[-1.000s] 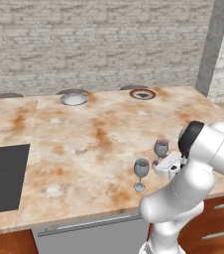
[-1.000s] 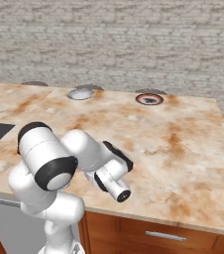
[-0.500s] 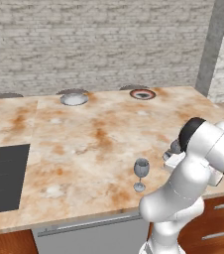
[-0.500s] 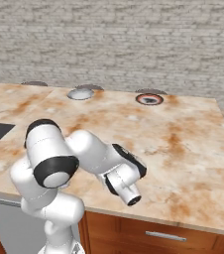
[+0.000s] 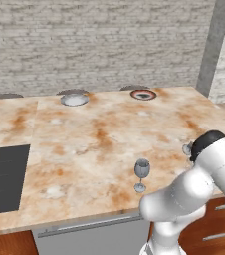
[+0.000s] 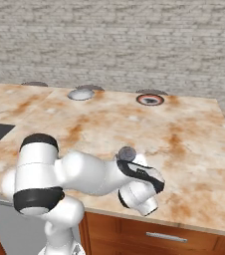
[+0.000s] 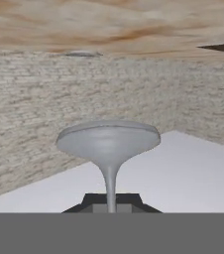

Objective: Retrieve the wine glasses from the counter and place one next to each plate.

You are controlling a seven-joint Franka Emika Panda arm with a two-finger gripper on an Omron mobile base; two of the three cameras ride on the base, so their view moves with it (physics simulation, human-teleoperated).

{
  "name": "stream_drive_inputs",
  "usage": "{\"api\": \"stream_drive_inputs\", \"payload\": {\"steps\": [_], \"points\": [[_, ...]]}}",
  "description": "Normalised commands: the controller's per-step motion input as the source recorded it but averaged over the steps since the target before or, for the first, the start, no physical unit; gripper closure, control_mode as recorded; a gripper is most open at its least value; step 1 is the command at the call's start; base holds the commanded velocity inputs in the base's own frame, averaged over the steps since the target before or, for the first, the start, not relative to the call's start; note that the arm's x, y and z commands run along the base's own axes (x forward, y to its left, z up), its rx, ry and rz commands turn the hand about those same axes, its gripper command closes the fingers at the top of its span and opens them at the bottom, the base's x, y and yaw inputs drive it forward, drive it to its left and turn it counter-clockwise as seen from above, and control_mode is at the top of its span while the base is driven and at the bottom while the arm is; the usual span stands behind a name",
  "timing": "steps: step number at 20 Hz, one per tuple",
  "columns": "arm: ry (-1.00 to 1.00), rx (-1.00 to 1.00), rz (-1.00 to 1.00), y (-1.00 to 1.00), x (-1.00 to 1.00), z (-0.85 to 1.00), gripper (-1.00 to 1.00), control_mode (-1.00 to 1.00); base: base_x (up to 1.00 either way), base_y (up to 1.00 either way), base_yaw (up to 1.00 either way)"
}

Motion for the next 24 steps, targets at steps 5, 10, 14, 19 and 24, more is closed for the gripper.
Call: {"api": "stream_drive_inputs", "payload": {"steps": [5, 10, 14, 19, 24], "points": [[0.14, 0.2, 0.0, -0.26, -0.47, 1.0, 1.0, -1.0, 0.0, 0.0, 0.0], [0.06, 0.13, 0.0, -0.08, -0.78, 1.0, 1.0, -1.0, 0.0, 0.0, 0.0], [0.0, 0.01, 0.0, 0.11, -0.63, 1.0, 1.0, -1.0, 0.0, 0.0, 0.0], [-0.02, -0.04, 0.0, 0.15, -0.2, 0.9, 1.0, -1.0, 0.0, 0.0, 0.0], [-0.05, -0.25, 0.03, 0.51, -0.02, 0.49, 1.0, -1.0, 0.0, 0.0, 0.0]]}}
